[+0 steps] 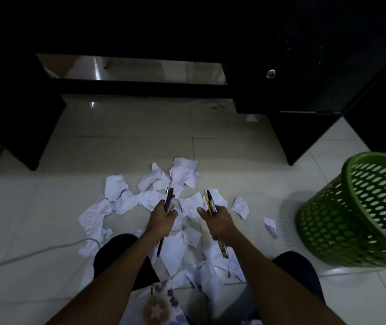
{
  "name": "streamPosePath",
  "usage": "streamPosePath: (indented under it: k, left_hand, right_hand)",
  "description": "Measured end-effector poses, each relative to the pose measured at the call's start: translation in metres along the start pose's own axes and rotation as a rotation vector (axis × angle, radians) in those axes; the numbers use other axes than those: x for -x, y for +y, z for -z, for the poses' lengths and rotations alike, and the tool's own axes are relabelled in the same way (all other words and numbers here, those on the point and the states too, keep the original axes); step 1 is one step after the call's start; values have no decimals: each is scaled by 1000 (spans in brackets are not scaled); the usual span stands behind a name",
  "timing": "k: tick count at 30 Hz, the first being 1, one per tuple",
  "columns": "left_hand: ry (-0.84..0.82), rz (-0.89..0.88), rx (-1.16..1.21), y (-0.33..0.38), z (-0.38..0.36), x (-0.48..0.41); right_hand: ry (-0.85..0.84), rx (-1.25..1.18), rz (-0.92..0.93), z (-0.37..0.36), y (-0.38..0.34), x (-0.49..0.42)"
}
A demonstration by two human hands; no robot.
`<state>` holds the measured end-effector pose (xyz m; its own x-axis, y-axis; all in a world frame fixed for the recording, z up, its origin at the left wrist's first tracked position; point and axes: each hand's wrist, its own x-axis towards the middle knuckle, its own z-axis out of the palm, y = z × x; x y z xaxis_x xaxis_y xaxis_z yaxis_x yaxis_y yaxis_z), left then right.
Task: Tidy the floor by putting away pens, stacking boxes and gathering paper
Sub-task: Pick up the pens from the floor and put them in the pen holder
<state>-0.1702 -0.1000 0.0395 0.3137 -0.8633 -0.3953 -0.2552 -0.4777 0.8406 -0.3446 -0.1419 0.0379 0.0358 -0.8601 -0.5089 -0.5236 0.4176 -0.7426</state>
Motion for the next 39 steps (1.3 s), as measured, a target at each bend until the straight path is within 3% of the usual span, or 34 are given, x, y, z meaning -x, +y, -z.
streamPosePath:
  k: [5,17,25,31,39]
  left_hand:
    - [-40,66,94,-2,9,12]
    - [-50,147,176,-14,32,18]
    - [94,181,131,-36,53,23]
    - [221,198,40,-29,82,31]
    - [241,199,34,68,142,68]
  right_hand:
    - [-4,-95,-58,-2,6,19]
    - [21,48,-45,-29,41,26]
    - [-6,114,7,-50,36,22]
    - [-70,152,50,-53,9,31]
    - [-135,187,10,-8,-84,85]
